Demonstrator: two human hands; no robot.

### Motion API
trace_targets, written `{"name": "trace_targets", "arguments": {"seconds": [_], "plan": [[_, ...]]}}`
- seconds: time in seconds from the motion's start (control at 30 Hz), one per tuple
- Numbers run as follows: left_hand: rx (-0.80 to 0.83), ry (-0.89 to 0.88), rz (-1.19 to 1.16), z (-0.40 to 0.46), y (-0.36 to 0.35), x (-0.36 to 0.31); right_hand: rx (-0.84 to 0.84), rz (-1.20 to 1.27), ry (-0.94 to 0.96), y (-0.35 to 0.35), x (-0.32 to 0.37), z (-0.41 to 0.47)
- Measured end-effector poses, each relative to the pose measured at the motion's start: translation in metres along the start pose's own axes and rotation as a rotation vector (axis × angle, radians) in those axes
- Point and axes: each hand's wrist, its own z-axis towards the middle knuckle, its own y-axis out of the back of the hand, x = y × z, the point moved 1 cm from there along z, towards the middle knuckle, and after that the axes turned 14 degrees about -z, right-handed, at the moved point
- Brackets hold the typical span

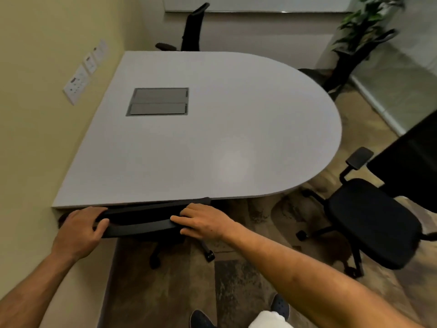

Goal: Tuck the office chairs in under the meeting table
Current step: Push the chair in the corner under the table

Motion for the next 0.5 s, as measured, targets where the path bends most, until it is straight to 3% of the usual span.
{"name": "trace_targets", "arguments": {"seconds": [0.13,0.27,0.5], "plan": [[0.12,-0.089,0.018,0.015,0.002,-0.027,-0.151,0.075,-0.154,0.002,-0.02,-0.064],[0.14,-0.205,-0.004,0.061,-0.017,-0.128,-0.208,0.071,-0.374,0.024,-0.065,-0.159],[0.187,-0.535,-0.172,0.117,-0.143,-0.417,-0.245,-0.117,-0.792,0.084,-0.141,-0.394]]}}
